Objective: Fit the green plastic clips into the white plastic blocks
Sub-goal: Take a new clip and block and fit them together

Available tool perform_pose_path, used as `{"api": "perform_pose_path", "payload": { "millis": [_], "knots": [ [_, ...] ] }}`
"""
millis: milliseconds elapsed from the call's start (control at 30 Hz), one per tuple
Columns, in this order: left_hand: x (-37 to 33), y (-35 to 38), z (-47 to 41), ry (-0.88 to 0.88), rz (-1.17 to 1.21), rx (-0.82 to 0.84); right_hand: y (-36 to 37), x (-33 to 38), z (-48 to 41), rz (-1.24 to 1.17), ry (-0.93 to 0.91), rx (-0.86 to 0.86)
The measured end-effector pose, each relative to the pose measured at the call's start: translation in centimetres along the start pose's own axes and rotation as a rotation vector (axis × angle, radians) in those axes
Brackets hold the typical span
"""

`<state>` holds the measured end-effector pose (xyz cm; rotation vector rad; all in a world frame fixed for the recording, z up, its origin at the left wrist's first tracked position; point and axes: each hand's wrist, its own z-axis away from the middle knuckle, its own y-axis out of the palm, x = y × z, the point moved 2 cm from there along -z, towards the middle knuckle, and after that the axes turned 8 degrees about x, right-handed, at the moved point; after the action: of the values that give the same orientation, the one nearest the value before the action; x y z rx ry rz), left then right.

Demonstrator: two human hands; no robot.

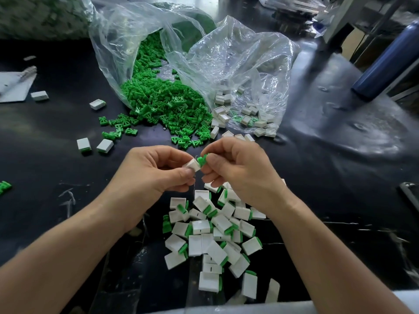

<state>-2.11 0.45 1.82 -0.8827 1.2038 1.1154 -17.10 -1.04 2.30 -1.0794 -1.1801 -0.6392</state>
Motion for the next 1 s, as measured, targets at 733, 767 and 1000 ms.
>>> {"api": "perform_pose_path", "payload": {
  "millis": [733,767,1000],
  "knots": [
    [-0.28,-0.07,0.07,0.067,-0.039,-0.011,0.61,0.53,0.53,0.386,0.036,0.057],
    [-0.32,-0.12,0.06,0.068,-0.029,-0.013,0.65,0.57,0.54,0.376,0.020,0.040],
    [-0.58,-0.10,0.13,0.077,0.000,0.001,0.68,0.18,0.35,0.089,-0.027,-0.031]
  ]
}}
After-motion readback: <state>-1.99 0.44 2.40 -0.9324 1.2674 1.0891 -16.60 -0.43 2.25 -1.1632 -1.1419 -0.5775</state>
